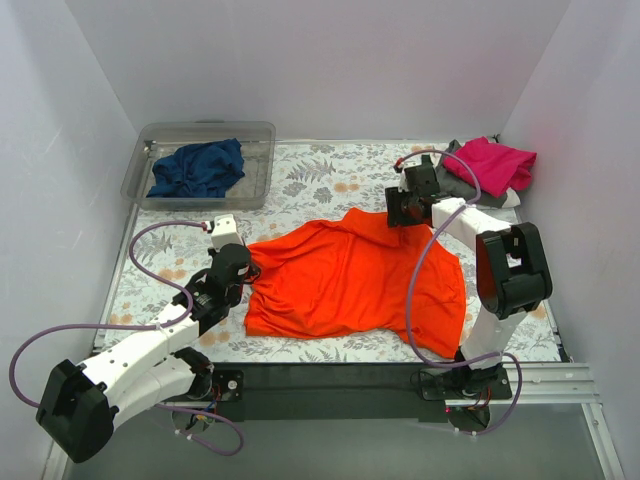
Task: Fold and stack the t-shirts
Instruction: Flatten the tshirt out
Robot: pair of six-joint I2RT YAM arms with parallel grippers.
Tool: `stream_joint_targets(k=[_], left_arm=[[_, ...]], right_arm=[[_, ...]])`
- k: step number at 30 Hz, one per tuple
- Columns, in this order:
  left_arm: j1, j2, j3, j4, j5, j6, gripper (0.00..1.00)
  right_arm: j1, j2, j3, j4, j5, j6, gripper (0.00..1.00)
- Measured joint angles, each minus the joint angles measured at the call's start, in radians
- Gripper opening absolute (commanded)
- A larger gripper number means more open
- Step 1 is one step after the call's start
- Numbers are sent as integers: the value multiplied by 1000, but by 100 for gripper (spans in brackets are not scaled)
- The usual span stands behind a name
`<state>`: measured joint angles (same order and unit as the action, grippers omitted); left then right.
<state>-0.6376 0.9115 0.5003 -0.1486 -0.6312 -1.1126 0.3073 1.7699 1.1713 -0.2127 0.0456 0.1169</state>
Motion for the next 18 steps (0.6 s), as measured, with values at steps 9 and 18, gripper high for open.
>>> stream_joint_targets(k=[9, 18], left_arm=[[0, -2, 0, 3, 5, 0, 0], [0, -8, -2, 3, 10, 0, 0]], right_arm=[[-5, 30, -3, 13, -18, 4, 46], [-5, -50, -30, 2, 48, -1, 49]])
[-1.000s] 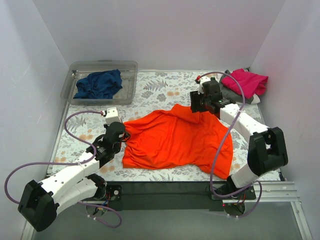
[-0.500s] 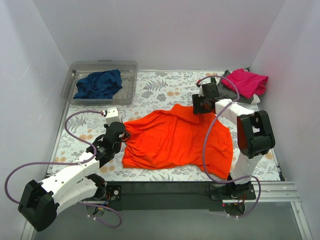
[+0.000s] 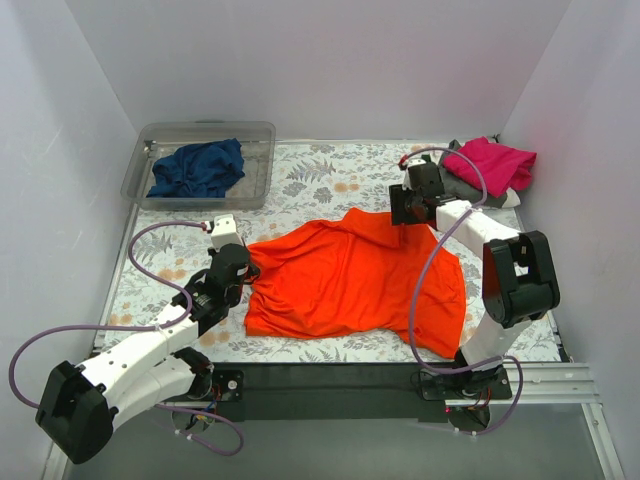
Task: Fold and stack the t-shirts
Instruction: Flatten the tshirt out
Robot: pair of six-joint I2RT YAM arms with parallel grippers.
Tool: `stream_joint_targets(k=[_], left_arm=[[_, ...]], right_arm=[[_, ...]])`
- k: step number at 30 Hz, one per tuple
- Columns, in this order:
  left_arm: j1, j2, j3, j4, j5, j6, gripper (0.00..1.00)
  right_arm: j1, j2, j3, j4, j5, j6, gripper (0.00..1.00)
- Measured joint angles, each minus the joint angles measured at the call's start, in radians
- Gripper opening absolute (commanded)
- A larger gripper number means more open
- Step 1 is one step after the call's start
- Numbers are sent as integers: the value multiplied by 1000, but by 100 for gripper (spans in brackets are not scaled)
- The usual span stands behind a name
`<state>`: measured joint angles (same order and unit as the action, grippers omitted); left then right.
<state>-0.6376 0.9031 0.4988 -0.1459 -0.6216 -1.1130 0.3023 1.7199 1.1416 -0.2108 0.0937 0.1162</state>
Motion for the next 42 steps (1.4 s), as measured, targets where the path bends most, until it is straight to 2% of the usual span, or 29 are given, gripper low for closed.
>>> stream_joint_targets(k=[4, 10, 16, 24, 28, 33, 42], left_arm=[[0, 0, -1, 0, 3, 0, 0], [0, -21, -3, 0, 5, -3, 0], [0, -27, -3, -1, 8, -3, 0], [0, -27, -3, -1, 13, -4, 0], [0, -28, -3, 0, 13, -4, 0], [0, -28, -11, -1, 17, -4, 0], [0, -28, -14, 0, 19, -4, 0]], right_arm=[[-1, -14, 50, 3, -11, -10, 47], [-3, 68, 138, 18, -49, -15, 45], [-13, 151, 137, 17, -67, -15, 44], [-21, 186, 135, 12, -72, -15, 41], [-21, 220, 135, 11, -75, -14, 37], [-21, 226, 135, 13, -74, -17, 19], [-21, 151, 102, 7, -71, -16, 13]])
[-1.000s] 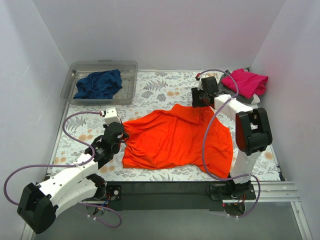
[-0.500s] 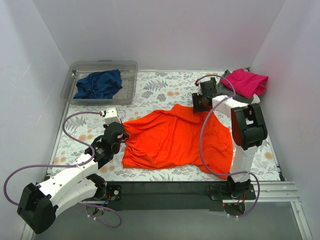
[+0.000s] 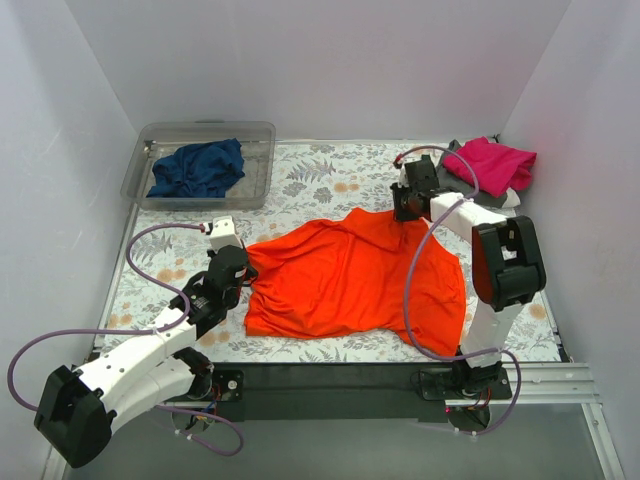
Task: Fold and stack the t-shirts
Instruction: Flatten the tshirt out
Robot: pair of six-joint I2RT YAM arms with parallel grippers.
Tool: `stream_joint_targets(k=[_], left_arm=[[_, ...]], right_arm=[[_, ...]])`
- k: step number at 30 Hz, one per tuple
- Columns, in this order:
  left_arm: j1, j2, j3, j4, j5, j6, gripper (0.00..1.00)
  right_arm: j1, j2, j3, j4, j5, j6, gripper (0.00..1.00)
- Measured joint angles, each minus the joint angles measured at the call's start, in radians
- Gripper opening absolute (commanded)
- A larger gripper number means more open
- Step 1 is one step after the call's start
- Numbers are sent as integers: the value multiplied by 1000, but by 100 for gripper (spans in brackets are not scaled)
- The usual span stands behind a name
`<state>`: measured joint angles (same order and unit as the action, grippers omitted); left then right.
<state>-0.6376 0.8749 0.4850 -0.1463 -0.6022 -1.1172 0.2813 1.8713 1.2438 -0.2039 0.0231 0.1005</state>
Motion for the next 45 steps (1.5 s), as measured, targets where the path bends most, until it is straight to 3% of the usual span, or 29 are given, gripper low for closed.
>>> stream_joint_targets(k=[10, 19, 26, 39, 45], left_arm=[[0, 1, 0, 0, 0, 0, 0], [0, 4, 0, 0, 0, 0, 0], [0, 4, 0, 0, 0, 0, 0], [0, 6, 0, 0, 0, 0, 0], [0, 21, 0, 0, 0, 0, 0]], right_arm=[[0, -207, -73, 2, 31, -2, 15], [0, -137, -77, 5, 23, 1, 27], [0, -62, -76, 21, 0, 8, 28], [0, -36, -64, 31, -3, 11, 2], [24, -124, -89, 50, 18, -1, 1]])
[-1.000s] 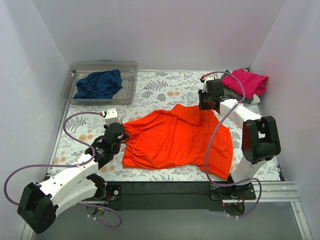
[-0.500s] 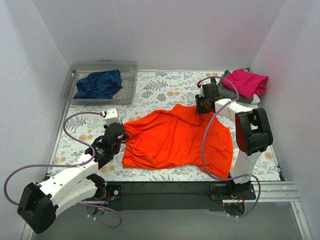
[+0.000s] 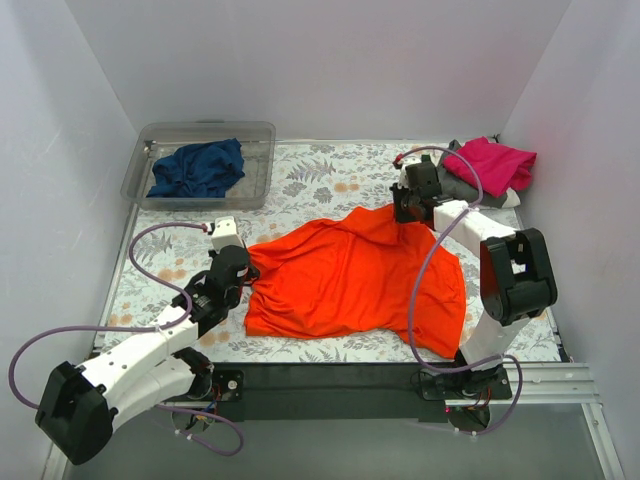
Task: Fold and stack the t-shirts
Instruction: Flatten the tshirt out
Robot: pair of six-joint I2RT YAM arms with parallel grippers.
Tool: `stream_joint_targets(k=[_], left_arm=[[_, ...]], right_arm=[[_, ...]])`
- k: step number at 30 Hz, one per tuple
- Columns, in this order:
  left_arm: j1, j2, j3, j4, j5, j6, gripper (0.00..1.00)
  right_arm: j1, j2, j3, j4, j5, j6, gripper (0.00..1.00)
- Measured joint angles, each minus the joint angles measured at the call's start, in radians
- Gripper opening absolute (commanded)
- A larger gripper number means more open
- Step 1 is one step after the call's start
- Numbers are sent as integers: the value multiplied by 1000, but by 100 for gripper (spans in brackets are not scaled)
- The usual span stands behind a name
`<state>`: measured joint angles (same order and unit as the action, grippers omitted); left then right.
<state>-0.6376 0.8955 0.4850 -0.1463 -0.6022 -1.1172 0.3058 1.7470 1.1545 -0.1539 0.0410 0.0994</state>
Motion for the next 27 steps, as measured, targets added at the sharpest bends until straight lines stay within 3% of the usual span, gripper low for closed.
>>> stream_joint_targets(k=[9, 15, 27], left_arm=[[0, 17, 0, 1, 5, 1, 0], [0, 26, 0, 2, 12, 1, 0], [0, 27, 0, 5, 17, 1, 0]], right_arm=[[146, -58, -104, 14, 10, -32, 2], [234, -89, -133, -24, 19, -61, 13], [237, -170, -139, -33, 36, -70, 30]])
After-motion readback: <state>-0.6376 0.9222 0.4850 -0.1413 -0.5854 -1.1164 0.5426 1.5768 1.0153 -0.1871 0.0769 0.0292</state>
